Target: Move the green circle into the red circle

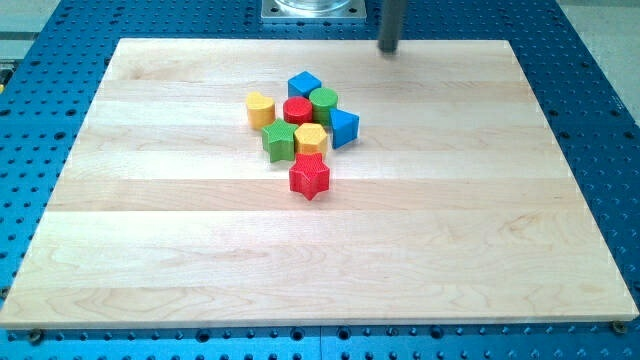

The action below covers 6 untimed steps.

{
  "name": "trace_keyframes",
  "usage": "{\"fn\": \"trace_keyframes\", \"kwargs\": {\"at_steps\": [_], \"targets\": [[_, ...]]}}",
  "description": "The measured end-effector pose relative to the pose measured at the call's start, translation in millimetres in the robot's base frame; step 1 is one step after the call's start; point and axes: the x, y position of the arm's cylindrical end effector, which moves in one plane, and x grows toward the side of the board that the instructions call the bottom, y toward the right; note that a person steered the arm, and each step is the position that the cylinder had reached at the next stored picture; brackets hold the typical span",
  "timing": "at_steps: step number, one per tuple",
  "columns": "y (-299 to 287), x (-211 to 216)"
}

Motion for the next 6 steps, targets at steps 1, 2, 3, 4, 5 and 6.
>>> {"fn": "trace_keyframes", "kwargs": {"at_steps": [1,2,3,4,5,6], "targets": [[-11,3],[-68,8],[-87,39],[-49,41],[-11,50],[-39,102]]}}
